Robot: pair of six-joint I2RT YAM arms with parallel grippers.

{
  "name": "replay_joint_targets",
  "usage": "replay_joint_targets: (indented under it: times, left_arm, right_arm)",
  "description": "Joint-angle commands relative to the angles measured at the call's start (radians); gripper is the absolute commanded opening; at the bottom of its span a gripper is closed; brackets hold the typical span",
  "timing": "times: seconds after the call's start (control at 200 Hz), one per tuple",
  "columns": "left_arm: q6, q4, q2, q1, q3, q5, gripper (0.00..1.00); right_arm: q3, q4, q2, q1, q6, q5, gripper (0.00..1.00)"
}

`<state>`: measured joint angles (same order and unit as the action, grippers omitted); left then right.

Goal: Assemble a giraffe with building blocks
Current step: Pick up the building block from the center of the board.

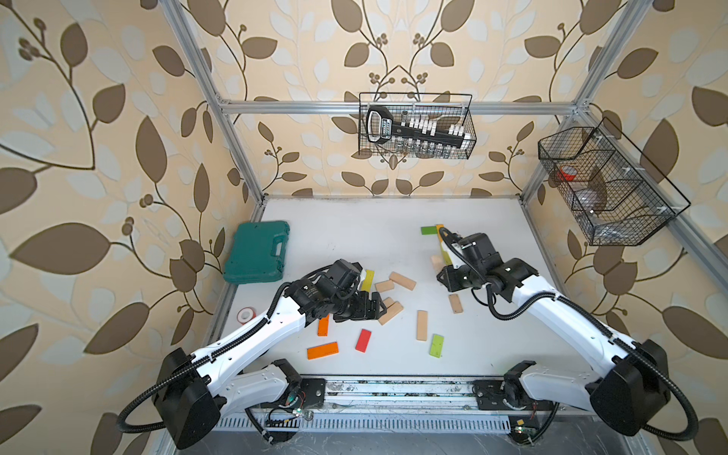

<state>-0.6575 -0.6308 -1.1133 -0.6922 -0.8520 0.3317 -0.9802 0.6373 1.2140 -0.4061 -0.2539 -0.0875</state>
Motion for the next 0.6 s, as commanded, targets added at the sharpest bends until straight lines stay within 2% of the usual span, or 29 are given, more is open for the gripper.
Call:
replay_joint_targets:
  times: [0.0,0.105,0.2,0.595]
  left_arm:
    - [0.010,0.073,-0.030,0.001,-0.052,0.038,0.95]
    - [0.012,0.109,-0.073,-0.010,-0.078,0.046,0.95]
    - [0.015,0.132,-0.112,-0.012,-0.095,0.056,0.95]
    - [0.036,0.204,-0.223,-0.013,-0.119,0.110,0.95]
  right_arm:
    - [0.053,0.025,-0.022,0.096,-0.014,-0.034,0.19]
    - [0.117,-0.029,-0.015,0.195,-0.011,-0.081,0.19]
    - [0.166,-0.073,0.025,0.237,-0.019,-0.073,0.19]
    - [0.184,-0.185,0.216,0.246,-0.034,-0.022,0.19]
